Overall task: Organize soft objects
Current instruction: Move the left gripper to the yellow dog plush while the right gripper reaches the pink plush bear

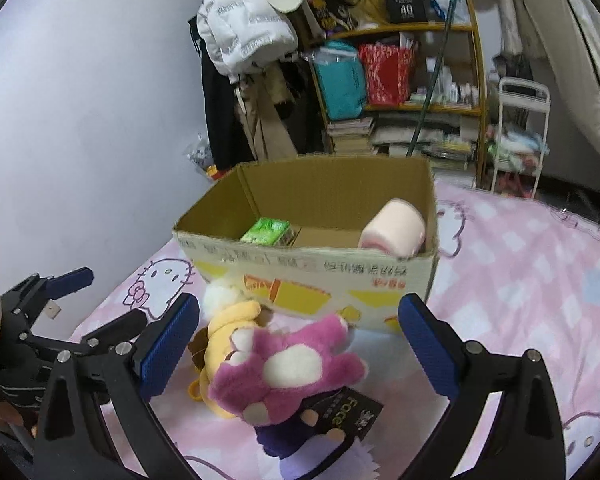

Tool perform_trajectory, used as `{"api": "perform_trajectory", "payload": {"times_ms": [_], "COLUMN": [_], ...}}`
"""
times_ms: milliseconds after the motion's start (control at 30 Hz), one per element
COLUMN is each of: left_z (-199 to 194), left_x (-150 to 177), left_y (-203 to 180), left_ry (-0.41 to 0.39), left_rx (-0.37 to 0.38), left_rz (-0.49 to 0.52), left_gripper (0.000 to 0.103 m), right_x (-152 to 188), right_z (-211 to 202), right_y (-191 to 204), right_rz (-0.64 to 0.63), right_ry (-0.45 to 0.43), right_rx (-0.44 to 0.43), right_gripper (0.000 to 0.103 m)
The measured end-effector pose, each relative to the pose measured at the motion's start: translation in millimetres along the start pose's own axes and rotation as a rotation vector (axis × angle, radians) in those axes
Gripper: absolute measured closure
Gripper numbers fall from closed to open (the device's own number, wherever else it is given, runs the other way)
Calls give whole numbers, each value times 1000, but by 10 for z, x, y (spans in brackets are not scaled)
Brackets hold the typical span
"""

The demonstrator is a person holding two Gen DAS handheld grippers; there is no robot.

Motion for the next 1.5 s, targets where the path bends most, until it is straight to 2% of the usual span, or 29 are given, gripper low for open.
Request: {"api": "perform_trajectory", "payload": {"times_ms": [267, 400, 567, 800, 1100, 1300, 1500], "left_z": [283, 403, 560, 691, 827, 902, 924], "left_x": [118, 186, 271, 355, 415, 421, 429], "left_y": [-254, -348, -402, -372, -442, -423, -435], "left_ry": [96, 146, 199, 264, 309, 327, 323], "left_rx": [57, 105, 102, 152, 127, 143, 146], "left_rz": [60, 46, 57, 19, 47, -3, -4], "left_gripper": [6, 6, 6, 6, 6, 6, 7], "right_x": [140, 169, 239, 278, 339, 433, 451], "right_z": [199, 276, 399, 506, 612, 690, 761], "right_y": [-125, -172, -162, -94, -78, -109, -132], "right_rz": [91, 112, 128, 116, 110, 129, 114], "right_ry": [80, 105, 151, 180, 215, 259, 278], "right_rx": [-32, -49, -73, -103, -103, -100, -71], "right_gripper": [0, 0, 0, 0, 0, 0, 0]}}
Point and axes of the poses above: each gripper's, at about its wrist camera, not at the fingertips, and z roughly the way its jaws point, y to its left, x to its underside, the point moved 6 cm from there along z, roughly the way its jaws point, and after that the axes turned 1 degree about -z, right-handed, at the moved point
